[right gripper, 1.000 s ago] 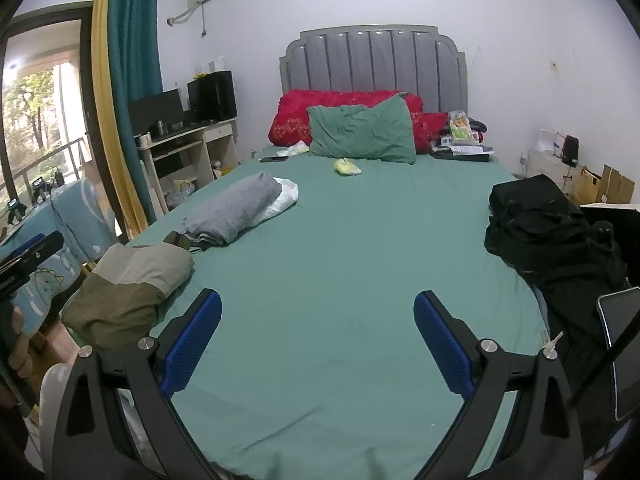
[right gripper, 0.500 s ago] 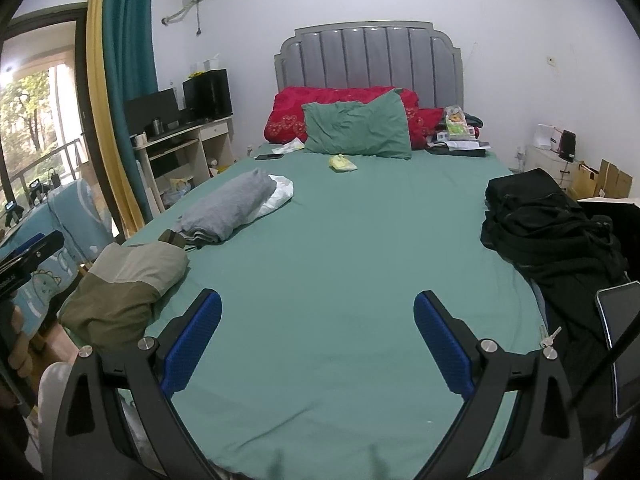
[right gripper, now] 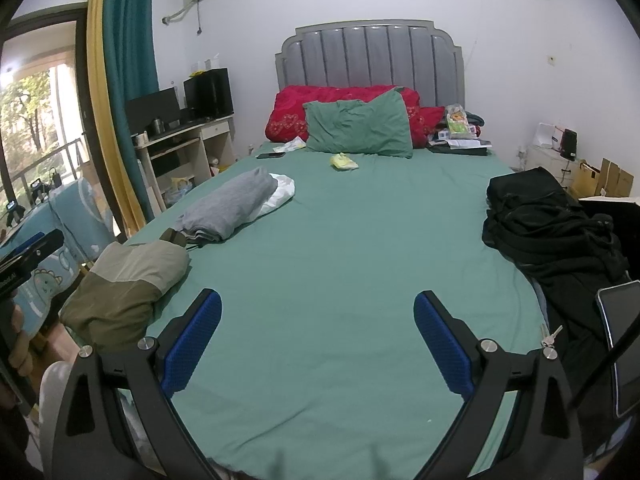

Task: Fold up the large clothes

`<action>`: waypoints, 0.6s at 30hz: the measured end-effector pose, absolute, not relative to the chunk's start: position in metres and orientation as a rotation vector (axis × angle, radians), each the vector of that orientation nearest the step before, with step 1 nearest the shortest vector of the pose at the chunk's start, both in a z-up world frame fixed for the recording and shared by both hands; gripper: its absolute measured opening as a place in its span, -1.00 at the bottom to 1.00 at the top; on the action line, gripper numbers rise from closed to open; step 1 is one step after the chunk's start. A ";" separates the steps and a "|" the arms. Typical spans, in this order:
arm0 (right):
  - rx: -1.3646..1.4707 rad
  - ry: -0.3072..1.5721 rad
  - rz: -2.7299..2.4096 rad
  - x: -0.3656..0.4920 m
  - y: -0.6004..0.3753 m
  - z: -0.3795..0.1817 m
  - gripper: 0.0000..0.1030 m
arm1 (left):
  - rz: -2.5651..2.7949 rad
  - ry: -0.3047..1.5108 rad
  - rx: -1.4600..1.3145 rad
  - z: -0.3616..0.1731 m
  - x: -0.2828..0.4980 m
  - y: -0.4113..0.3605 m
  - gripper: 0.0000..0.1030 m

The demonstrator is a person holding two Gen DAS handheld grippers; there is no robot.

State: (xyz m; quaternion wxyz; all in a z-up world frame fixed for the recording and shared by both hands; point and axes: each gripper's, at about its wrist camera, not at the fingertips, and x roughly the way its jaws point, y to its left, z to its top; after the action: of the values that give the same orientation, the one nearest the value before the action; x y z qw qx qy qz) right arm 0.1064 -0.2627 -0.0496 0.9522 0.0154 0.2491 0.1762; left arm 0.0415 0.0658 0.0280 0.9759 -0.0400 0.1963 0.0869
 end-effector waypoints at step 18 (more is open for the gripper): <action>0.032 0.511 0.360 0.105 -0.259 -0.052 0.86 | 0.174 0.397 -0.086 0.027 0.042 0.070 0.80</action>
State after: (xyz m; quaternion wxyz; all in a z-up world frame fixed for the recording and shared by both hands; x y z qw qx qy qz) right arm 0.1046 -0.2590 -0.0517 0.9515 0.0159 0.2511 0.1770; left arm 0.0420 0.0700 0.0270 0.9757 -0.0427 0.1968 0.0861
